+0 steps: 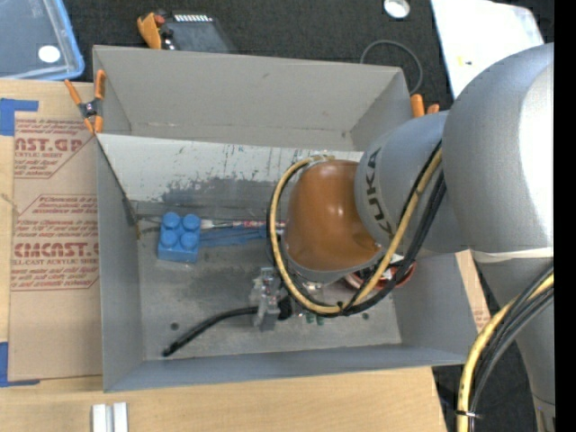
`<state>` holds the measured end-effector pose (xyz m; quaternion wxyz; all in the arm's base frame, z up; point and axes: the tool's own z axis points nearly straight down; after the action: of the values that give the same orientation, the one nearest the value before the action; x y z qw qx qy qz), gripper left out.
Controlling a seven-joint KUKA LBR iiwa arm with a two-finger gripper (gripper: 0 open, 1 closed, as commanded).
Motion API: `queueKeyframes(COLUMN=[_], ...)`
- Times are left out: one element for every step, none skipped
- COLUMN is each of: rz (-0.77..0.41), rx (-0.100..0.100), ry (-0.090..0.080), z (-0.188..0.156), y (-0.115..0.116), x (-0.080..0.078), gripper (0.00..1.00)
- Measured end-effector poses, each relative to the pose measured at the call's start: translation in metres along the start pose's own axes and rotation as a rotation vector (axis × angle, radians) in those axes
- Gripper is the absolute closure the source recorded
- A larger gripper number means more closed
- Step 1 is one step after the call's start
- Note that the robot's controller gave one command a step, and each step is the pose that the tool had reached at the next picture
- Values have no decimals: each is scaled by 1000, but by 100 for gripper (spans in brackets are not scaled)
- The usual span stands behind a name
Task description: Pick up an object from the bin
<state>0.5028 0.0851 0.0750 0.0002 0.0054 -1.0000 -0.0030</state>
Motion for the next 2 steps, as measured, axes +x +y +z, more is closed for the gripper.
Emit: queueKeyframes(rz=[0, 0], rx=[0, -1], ry=[0, 0], z=[0, -1], y=[0, 0], x=[0, 0], gripper=[100, 100])
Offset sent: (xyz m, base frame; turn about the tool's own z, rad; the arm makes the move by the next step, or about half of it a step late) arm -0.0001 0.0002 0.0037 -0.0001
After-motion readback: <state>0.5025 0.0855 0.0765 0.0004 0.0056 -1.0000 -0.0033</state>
